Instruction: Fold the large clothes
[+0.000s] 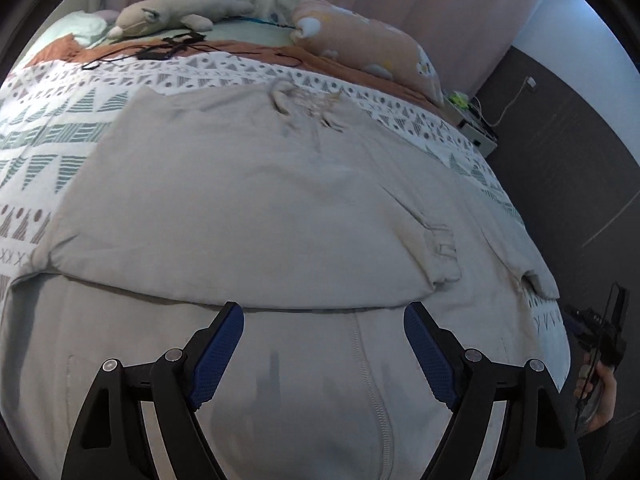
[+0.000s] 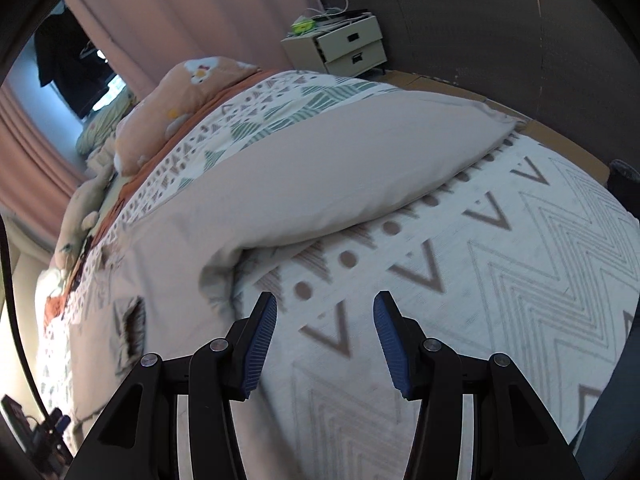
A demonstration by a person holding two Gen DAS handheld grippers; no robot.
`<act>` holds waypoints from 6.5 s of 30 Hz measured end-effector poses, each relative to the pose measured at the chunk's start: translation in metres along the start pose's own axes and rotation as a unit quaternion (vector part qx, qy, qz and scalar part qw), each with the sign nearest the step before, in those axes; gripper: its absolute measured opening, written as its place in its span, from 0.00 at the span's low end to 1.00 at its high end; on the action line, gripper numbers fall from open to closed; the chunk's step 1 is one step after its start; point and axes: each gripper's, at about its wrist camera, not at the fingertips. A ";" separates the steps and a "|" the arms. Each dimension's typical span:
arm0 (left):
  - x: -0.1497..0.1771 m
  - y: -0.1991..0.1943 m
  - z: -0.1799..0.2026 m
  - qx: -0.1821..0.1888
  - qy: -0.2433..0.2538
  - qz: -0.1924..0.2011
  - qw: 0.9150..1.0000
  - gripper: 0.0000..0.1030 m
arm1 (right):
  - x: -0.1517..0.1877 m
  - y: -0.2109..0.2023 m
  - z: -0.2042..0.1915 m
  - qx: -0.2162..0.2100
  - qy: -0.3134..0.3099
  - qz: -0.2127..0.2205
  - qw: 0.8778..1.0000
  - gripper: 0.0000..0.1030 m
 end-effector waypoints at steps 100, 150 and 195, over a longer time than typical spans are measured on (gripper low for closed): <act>0.020 -0.116 -0.165 0.010 -0.140 0.133 0.981 0.79 | 0.135 0.137 -0.405 -0.068 -0.292 -0.155 0.941 0.43; 0.044 -0.131 -0.193 -0.007 -0.184 0.126 0.975 0.79 | 0.081 0.001 -0.419 -0.029 -0.250 -0.059 0.966 0.02; 0.040 -0.128 -0.219 0.008 -0.215 0.130 0.968 0.79 | 0.095 0.061 -0.394 -0.019 -0.229 -0.131 0.964 0.05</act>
Point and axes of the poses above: each gripper's, at about its wrist camera, not at the fingertips, and y roughly the way its jaws point, z to its right, x to its underside, and after that the axes turned 14 degrees about -z, right-handed
